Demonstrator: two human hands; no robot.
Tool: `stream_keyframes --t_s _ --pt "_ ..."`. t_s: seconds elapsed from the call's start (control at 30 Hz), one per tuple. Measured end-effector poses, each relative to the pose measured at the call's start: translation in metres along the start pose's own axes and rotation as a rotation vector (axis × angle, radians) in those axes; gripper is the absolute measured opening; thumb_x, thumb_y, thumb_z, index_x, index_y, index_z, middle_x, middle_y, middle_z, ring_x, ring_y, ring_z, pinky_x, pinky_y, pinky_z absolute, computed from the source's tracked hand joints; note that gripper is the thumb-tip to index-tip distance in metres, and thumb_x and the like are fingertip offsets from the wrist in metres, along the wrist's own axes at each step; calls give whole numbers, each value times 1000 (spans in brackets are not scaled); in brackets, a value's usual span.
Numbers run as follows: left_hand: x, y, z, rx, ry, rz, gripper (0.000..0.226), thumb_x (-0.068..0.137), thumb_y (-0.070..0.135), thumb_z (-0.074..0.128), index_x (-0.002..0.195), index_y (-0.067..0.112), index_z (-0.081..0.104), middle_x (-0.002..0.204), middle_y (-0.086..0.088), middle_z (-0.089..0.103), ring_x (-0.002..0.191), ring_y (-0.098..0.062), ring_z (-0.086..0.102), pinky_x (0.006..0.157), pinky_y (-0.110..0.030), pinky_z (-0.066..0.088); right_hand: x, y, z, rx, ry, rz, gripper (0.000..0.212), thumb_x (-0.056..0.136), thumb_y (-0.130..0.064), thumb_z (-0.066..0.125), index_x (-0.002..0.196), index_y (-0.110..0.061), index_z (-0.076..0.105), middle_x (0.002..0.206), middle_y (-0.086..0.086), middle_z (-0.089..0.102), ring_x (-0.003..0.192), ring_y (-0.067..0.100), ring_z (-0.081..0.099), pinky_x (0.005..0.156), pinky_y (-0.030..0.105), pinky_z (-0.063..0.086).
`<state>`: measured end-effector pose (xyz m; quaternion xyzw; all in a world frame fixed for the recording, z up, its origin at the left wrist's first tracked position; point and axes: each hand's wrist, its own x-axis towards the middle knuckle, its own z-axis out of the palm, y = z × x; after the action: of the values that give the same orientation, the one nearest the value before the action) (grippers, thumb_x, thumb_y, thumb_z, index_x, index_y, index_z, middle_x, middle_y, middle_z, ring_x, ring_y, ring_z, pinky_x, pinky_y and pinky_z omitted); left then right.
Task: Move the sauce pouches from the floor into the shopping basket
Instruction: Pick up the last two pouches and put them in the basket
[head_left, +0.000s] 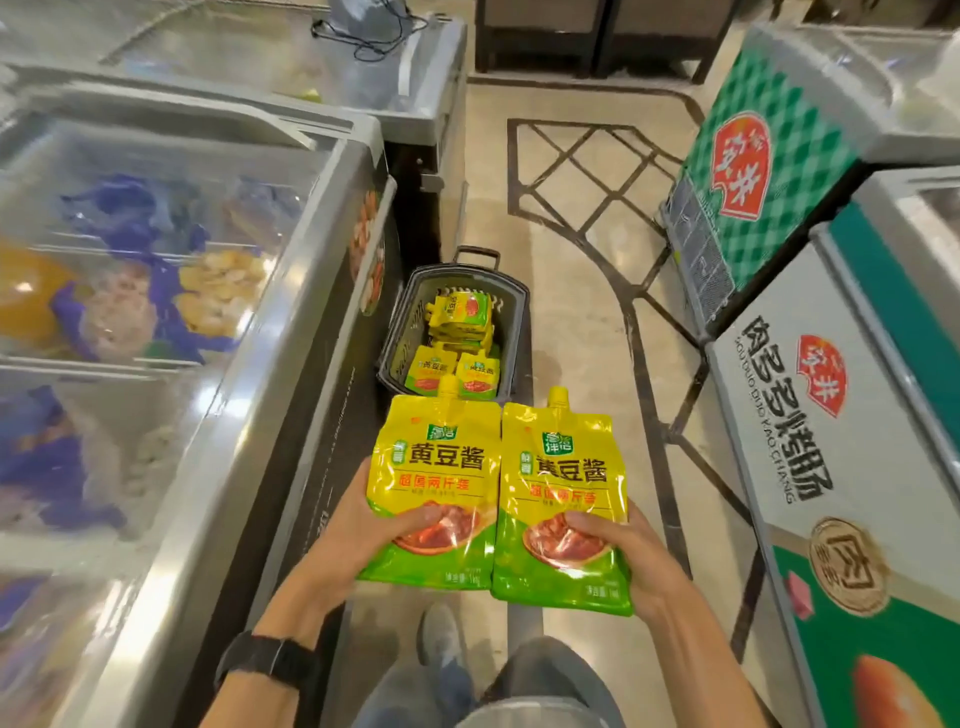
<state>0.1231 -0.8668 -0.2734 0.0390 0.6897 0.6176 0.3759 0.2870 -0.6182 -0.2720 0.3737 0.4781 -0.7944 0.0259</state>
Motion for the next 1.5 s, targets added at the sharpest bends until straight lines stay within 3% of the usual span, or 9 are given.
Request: stream_keyframes --t_s 0.3,0.63,0.73,0.83,1.0,1.17,1.3,1.4,1.5 --pt "137 40 -22 32 3 -76 97 49 34 95 134 25 50 120 -6 72 107 -25 71 92 -47 57 138 -62 13 27 -22 54 112 21 -24 101 123 -7 58 108 21 73 91 36 73 66 40 61" --pt "312 58 -42 92 157 -156 94 44 37 94 127 23 53 114 -3 74 102 -22 73 76 -29 60 332 -110 10 -24 -40 216 112 19 -29 101 122 -13 59 106 15 75 93 35 73 69 43 60" --pt "374 39 -51 124 203 -188 96 45 37 96 129 23 51 118 -3 72 106 -20 71 86 -36 58 401 -101 8 -12 13 225 114 13 -34 100 118 -14 61 101 13 76 86 31 74 62 39 60" --pt "443 2 -67 179 232 -220 95 49 32 99 130 20 50 119 -6 71 107 -19 70 96 -44 56 474 -77 12 -7 61 204 112 13 -39 99 116 -16 62 100 11 77 87 31 74 74 44 60" --pt "561 -79 -88 248 243 -265 91 61 4 93 136 16 42 114 5 68 90 4 68 75 -12 53 581 -26 8 -19 118 206 86 40 -12 94 118 -9 60 97 10 77 81 27 75 60 35 59" --pt "650 -153 -96 334 215 -218 87 61 -5 91 128 18 41 109 12 60 85 26 57 75 2 42 661 22 2 -103 185 203 103 20 -44 99 113 -16 63 102 9 76 92 32 73 86 51 57" --pt "694 -200 -95 331 163 -231 90 61 -4 91 133 14 42 111 13 61 90 22 59 84 -7 46 698 46 -2 -150 186 222 60 55 -7 87 110 -17 63 99 9 76 85 27 74 73 39 59" --pt "705 -214 -96 352 118 -313 101 64 11 93 146 14 34 128 3 61 113 -4 59 103 -30 43 713 59 -3 -163 166 248 68 57 -9 86 119 -18 59 102 4 76 88 21 74 74 36 58" --pt "706 -215 -97 378 108 -364 109 69 12 90 154 18 22 130 6 55 120 -9 49 99 -25 34 723 64 1 -192 172 279 73 56 -11 88 122 -22 58 108 2 74 96 20 71 82 38 56"
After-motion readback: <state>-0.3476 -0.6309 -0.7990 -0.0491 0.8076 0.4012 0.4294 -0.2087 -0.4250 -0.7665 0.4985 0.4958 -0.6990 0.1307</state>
